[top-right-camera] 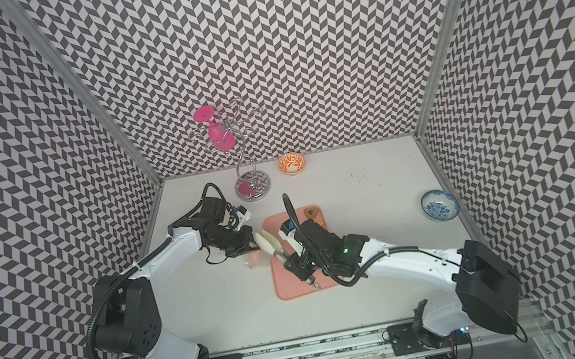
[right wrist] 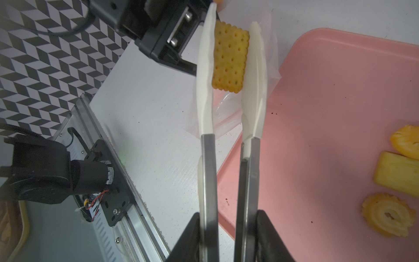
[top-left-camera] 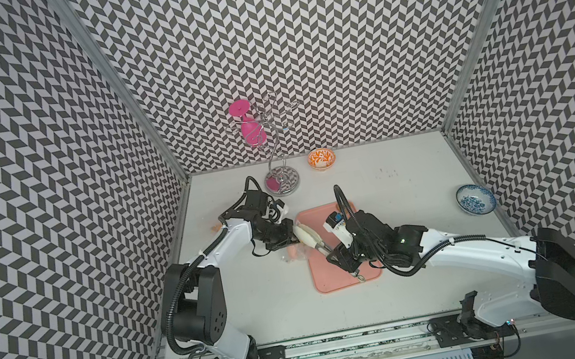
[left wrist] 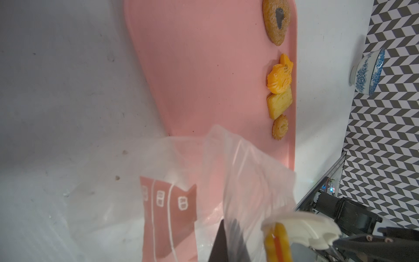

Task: Put the cookies into a resealable bag to prevent moisture
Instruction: Place the cookie in the ziploc bag.

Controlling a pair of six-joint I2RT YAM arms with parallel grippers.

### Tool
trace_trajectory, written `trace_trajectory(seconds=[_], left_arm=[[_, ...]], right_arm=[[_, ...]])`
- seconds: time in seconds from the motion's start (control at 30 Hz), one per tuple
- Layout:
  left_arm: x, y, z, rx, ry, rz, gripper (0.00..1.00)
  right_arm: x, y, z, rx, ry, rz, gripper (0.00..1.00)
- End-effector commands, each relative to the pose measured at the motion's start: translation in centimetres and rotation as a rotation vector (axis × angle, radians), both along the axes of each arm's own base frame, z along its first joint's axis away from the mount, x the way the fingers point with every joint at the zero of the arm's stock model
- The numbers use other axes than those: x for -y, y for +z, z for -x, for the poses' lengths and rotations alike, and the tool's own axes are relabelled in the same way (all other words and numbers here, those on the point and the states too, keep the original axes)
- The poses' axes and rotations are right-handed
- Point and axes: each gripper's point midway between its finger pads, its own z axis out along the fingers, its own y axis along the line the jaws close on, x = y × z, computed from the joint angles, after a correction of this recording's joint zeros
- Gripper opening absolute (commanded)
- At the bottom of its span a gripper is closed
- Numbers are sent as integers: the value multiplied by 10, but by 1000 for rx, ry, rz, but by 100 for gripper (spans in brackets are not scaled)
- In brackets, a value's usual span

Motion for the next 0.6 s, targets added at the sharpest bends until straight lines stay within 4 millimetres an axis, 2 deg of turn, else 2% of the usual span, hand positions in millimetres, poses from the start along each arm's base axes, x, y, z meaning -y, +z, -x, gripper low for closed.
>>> trace_trajectory(seconds=[0.0,0.13,0.33,0.43,0.57], left_arm=[[-1,14,-1,26,6,0,3],[-5,13,-2,28,11,-28,3],[-10,14,-7,35,28,-67,3],[-19,13,-11,49,47,-127,3],[-26,17,-16,70,62,-179,3]], right_arm=[[-11,19,-9,48,10,-74,39],[-9,23,-10,49,6,-86,41],[-3,39,-15,74,-17,-113,43],[10,48,-20,98,-55,-105,42],[39,57,-27,129,-156,-66,41]])
